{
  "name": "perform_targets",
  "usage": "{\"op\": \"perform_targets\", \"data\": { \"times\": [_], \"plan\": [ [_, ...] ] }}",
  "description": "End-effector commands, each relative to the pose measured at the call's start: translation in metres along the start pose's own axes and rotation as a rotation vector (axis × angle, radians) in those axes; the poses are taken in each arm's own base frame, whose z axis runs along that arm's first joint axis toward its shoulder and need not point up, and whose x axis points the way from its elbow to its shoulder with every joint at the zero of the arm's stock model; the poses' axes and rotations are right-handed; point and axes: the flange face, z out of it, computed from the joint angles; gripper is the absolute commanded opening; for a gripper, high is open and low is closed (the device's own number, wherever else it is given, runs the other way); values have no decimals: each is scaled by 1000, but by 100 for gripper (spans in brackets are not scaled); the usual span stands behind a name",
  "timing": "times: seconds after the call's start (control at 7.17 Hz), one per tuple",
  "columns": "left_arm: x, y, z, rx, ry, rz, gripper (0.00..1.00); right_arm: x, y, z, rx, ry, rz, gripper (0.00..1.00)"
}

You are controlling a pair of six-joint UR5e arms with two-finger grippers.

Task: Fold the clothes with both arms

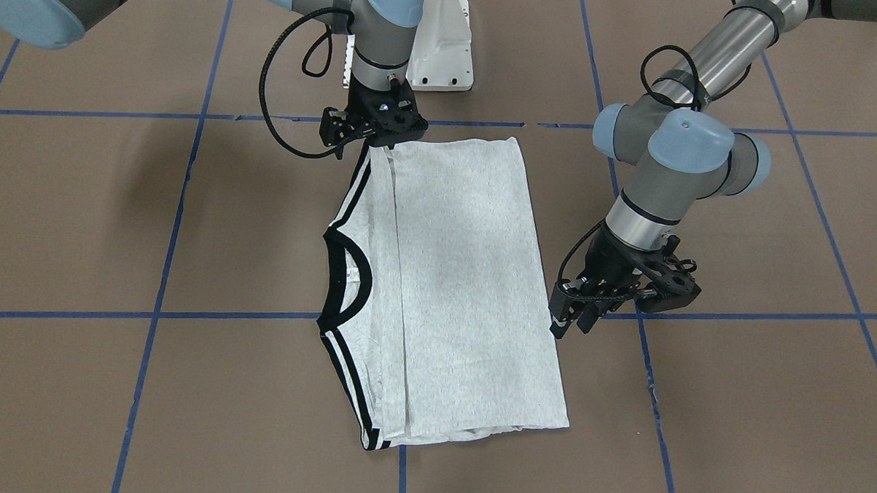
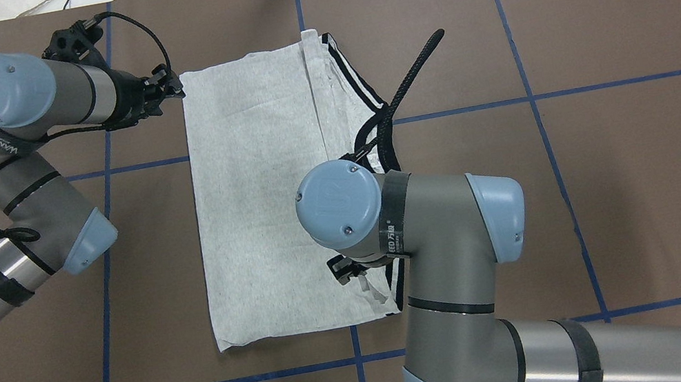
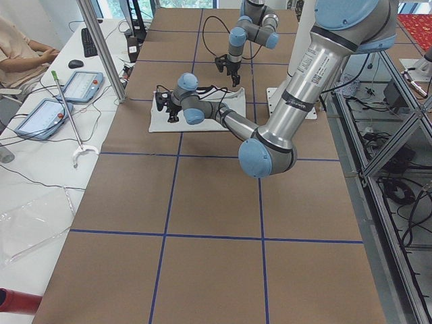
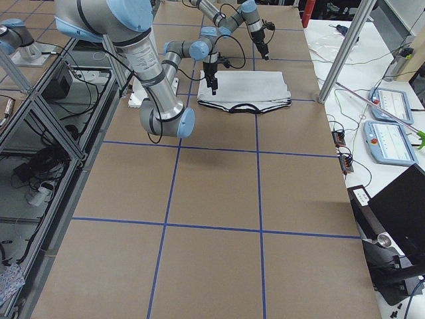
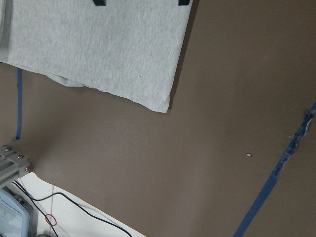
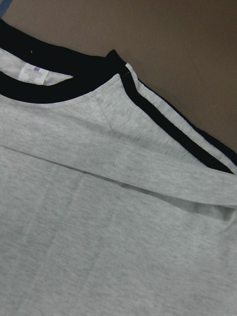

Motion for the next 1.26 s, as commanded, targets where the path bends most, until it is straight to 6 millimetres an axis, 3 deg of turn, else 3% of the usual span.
{"op": "perform_targets", "data": {
  "times": [0.0,0.14,0.42,1.12],
  "plan": [
    [0,2,1,-3,0,2,59,-8,-11,19,-48,28,-21,100],
    [-1,5,3,-8,-3,2,59,-13,-16,27,-70,46,-21,100],
    [0,8,4,-10,-3,0,60,-26,-26,24,-98,54,-18,100],
    [0,9,5,-12,-3,1,61,-29,-27,41,-155,56,-8,100]
  ]
}}
